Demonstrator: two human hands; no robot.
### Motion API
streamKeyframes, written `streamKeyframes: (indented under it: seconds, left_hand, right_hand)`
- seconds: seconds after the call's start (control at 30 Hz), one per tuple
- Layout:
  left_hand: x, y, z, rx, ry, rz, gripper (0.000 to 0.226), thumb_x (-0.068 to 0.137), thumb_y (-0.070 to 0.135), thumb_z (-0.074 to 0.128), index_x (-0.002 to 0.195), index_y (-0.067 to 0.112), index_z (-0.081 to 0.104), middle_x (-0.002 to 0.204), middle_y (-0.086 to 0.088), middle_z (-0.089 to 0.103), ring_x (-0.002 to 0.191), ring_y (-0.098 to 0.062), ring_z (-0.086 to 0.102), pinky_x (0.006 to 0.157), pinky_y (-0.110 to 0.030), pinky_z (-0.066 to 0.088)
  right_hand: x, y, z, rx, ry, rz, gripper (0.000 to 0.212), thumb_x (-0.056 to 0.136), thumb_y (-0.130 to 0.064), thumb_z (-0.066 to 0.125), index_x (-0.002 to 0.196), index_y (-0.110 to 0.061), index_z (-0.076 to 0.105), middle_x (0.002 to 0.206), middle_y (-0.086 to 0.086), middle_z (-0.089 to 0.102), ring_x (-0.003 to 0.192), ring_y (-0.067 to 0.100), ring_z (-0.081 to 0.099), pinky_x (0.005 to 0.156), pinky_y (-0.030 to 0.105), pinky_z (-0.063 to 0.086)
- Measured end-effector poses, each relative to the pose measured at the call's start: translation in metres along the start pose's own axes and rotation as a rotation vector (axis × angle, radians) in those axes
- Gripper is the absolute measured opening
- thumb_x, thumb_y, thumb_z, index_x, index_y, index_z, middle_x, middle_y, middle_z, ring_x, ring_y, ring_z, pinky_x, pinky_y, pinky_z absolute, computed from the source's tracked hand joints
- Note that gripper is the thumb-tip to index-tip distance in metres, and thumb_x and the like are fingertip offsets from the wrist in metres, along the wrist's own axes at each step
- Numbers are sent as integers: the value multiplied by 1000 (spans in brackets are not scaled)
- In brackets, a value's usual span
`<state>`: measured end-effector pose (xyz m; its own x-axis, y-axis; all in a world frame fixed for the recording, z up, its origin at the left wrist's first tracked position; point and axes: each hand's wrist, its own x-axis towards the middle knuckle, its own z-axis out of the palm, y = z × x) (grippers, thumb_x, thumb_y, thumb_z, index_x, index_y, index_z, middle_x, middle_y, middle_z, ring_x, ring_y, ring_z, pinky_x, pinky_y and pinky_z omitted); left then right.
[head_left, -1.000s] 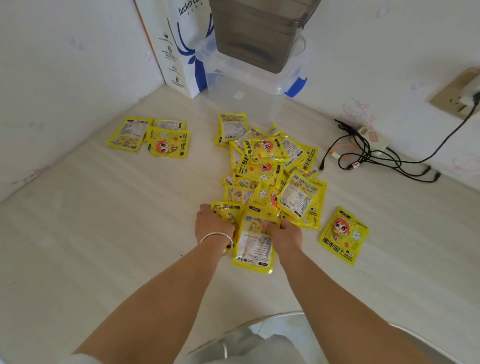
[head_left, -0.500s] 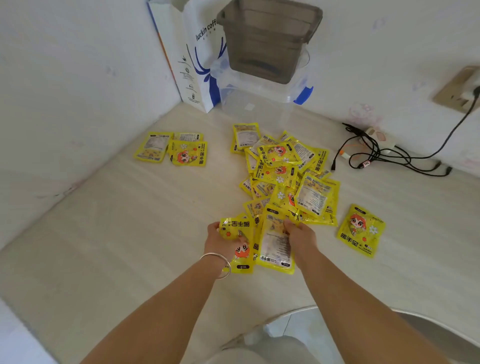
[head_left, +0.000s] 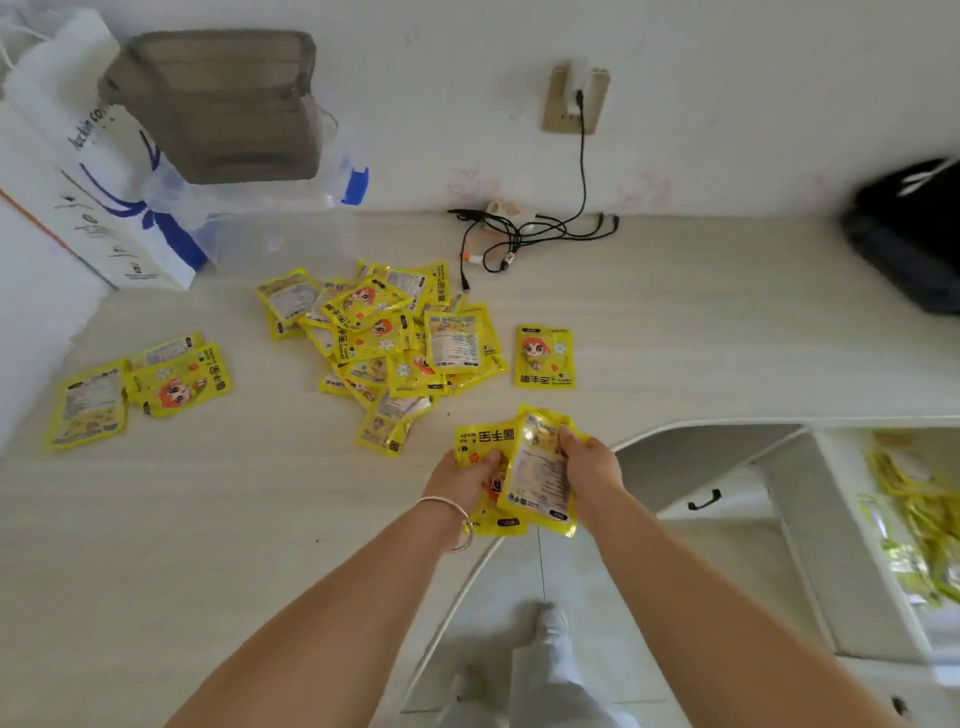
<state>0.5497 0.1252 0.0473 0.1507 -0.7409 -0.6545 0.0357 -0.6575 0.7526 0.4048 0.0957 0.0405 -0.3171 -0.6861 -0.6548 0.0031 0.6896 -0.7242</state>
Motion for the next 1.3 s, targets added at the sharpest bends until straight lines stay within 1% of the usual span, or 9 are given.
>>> streamKeyframes:
  seconds: [0.2, 0.43, 0.57, 0.7, 0.83, 0.97, 1.07, 1.2, 1.3]
  left_hand:
    - [-8, 4, 94, 232, -221, 35, 27, 85, 29, 64, 104, 10, 67, 100, -16, 72, 87, -31, 70, 77, -44, 58]
    - [-26, 1, 223, 379, -390, -7, 26, 77, 31, 71, 96, 14, 70, 96, -12, 73, 84, -30, 71, 73, -56, 58]
    - [-42, -10, 312, 375, -461, -71, 32, 75, 26, 74, 100, 7, 65, 95, -18, 71, 78, -33, 69, 63, -58, 57]
    - [-60, -21, 394, 360, -510, -129, 31, 85, 12, 65, 114, 1, 60, 72, -9, 62, 51, -17, 60, 39, -23, 51]
    - [-67, -24, 454, 407, -542, -152, 28, 87, 9, 62, 113, -1, 60, 63, -5, 57, 39, -14, 57, 32, -16, 43]
    - [-46, -24, 497, 465, -503, -131, 23, 88, 11, 60, 109, 5, 57, 85, -11, 60, 72, -25, 59, 55, -28, 49]
    - [-30, -22, 523, 520, -487, -94, 17, 90, 14, 58, 106, 14, 51, 88, -10, 60, 72, -23, 58, 57, -31, 49]
    - [4, -27, 555, 655, -503, -35, 20, 89, 19, 61, 106, 14, 55, 105, -12, 61, 92, -28, 60, 91, -46, 52]
    - [34, -35, 574, 690, -509, -68, 10, 85, 25, 65, 88, 23, 56, 107, -13, 66, 95, -31, 66, 90, -50, 53]
  right_hand:
    - [7, 19, -94, 205, 159, 48, 28, 93, -37, 53, 102, -11, 55, 95, 11, 62, 79, 26, 61, 68, 36, 52]
    - [15, 47, -217, 488, 172, 71, 45, 71, -23, 78, 109, -9, 60, 102, 15, 69, 91, 33, 69, 83, 53, 56]
    - [22, 66, -300, 553, 184, 74, 27, 74, -5, 75, 97, -12, 61, 97, 16, 68, 91, 36, 67, 85, 61, 52]
    - [35, 87, -376, 637, 267, 150, 43, 74, -7, 77, 110, -12, 53, 111, 20, 65, 96, 40, 66, 81, 62, 53]
    - [53, 99, -433, 715, 334, 155, 40, 77, -7, 75, 109, -13, 53, 109, 17, 64, 96, 39, 65, 83, 59, 53]
    - [75, 108, -465, 669, 547, 184, 32, 75, -15, 78, 97, -17, 55, 102, 10, 65, 97, 33, 65, 86, 47, 55]
    - [92, 112, -474, 653, 627, 244, 29, 75, -18, 78, 93, -19, 56, 98, 7, 64, 98, 30, 63, 81, 38, 53]
    - [123, 118, -480, 669, 691, 378, 31, 75, -25, 79, 93, -16, 56, 97, 9, 65, 96, 31, 63, 82, 38, 52]
    - [152, 123, -485, 680, 715, 440, 32, 74, -29, 79, 96, -15, 61, 101, 11, 69, 96, 31, 65, 88, 42, 54]
